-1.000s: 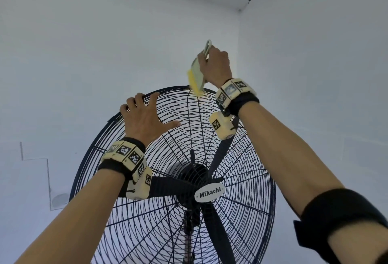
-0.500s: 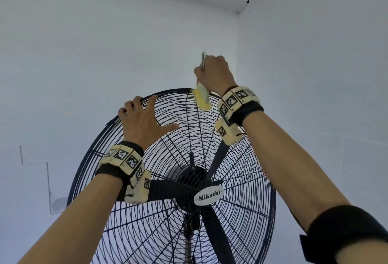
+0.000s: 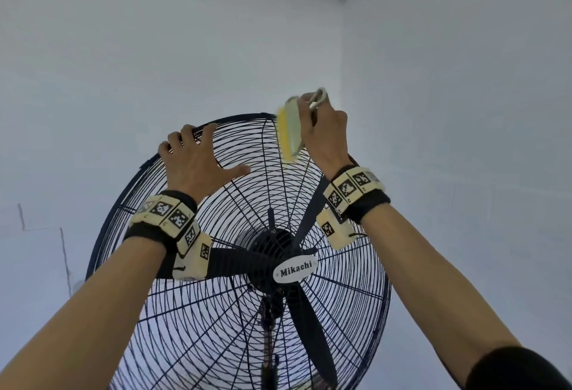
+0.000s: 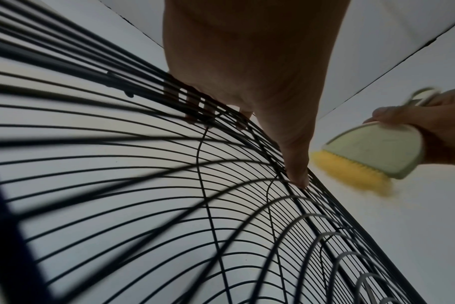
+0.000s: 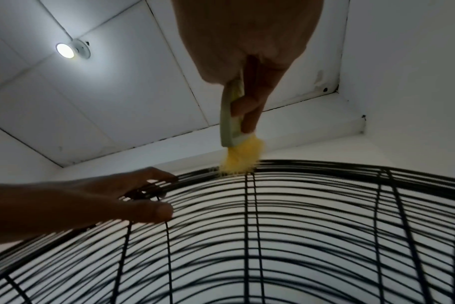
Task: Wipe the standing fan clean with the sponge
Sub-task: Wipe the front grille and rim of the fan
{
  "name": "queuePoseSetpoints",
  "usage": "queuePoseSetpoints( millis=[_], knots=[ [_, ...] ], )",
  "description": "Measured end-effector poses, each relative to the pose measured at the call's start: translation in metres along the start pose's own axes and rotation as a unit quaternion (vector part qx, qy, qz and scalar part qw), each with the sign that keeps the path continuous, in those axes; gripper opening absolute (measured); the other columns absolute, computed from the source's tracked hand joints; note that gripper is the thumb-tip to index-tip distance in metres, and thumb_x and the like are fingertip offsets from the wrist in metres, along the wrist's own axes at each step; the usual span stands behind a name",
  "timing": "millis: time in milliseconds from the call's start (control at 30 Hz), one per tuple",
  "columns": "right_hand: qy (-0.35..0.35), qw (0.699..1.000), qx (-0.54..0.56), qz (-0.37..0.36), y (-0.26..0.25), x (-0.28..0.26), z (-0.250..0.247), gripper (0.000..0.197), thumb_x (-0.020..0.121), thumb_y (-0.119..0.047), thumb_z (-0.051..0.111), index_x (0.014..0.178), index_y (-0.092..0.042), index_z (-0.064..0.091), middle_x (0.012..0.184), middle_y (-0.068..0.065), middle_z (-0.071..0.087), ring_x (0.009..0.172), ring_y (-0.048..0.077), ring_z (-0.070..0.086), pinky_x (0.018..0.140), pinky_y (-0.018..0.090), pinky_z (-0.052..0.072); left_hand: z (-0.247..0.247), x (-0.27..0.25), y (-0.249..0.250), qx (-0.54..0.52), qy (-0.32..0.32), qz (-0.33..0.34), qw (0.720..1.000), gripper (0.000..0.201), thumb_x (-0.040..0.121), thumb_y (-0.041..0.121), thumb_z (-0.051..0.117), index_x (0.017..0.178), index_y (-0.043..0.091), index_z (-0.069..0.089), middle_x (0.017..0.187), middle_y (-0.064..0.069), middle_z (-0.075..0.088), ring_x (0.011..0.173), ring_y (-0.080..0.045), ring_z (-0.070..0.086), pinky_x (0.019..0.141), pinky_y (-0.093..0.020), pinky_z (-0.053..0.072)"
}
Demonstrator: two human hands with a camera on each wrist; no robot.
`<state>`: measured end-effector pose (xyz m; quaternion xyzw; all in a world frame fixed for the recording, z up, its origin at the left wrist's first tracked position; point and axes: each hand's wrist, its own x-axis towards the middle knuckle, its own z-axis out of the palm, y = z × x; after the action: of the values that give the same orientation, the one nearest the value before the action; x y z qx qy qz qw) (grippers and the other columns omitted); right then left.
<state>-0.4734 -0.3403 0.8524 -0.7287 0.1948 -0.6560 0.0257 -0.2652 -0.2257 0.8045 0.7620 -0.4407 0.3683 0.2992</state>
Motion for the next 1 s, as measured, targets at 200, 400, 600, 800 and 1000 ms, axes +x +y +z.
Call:
queuePoseSetpoints(
  millis=[200,400,600,800,1000],
  knots=[
    [-0.059,0.998,-0.022,-0.017,0.003,-0.003,-0.004,0.026,0.106,-0.029,0.051,0.091,-0.01,0.059,0.053,-0.004,0.053,0.04,0.004,0.048,0.047,0.011,0.036,0.002,0.001,-0.002,0.004,-0.008,-0.003,1.0,0.12,0.065,0.099,0.046,0.157,0.022,0.032,0.155,-0.019,0.038,0.137,-0.044,0.037,0.114,-0.059,0.029],
    [-0.053,0.998,-0.002,-0.014,0.0,-0.013,0.002,0.032,0.108,-0.036,0.049,0.114,-0.009,0.066,0.062,-0.006,0.06,0.051,0.005,0.056,0.05,0.014,0.044,-0.001,0.001,0.005,0.006,-0.01,-0.002,1.0,0.116,0.068,0.096,0.052,0.157,0.024,0.031,0.156,-0.019,0.037,0.138,-0.044,0.036,0.115,-0.059,0.027],
    [-0.112,0.992,-0.049,-0.028,-0.005,-0.02,-0.012,0.039,0.106,-0.035,0.051,0.09,-0.005,0.068,0.064,0.002,0.062,0.056,0.02,0.054,0.067,0.031,0.047,-0.001,-0.001,0.006,-0.006,-0.01,-0.003,1.0,0.115,0.069,0.094,0.055,0.157,0.022,0.033,0.156,-0.021,0.037,0.14,-0.045,0.035,0.115,-0.063,0.026],
    [-0.064,0.997,0.046,0.024,0.007,-0.065,-0.004,0.029,0.106,-0.04,0.052,0.128,-0.025,0.064,0.086,0.0,0.074,0.07,0.013,0.069,0.063,0.03,0.06,0.016,-0.026,0.027,0.019,0.038,0.092,0.995,0.103,0.075,0.095,0.041,0.157,0.033,0.036,0.167,-0.014,0.023,0.153,-0.041,0.016,0.12,-0.069,0.008],
    [-0.158,0.985,0.036,0.067,0.007,-0.095,-0.02,0.021,0.098,-0.02,0.065,0.119,-0.016,0.065,0.089,0.007,0.072,0.075,0.02,0.072,0.055,0.02,0.057,0.011,-0.029,0.032,0.068,-0.019,0.065,0.995,0.114,0.061,0.089,0.071,0.154,0.031,0.038,0.167,-0.015,0.016,0.154,-0.041,0.007,0.121,-0.069,0.007]
  ],
)
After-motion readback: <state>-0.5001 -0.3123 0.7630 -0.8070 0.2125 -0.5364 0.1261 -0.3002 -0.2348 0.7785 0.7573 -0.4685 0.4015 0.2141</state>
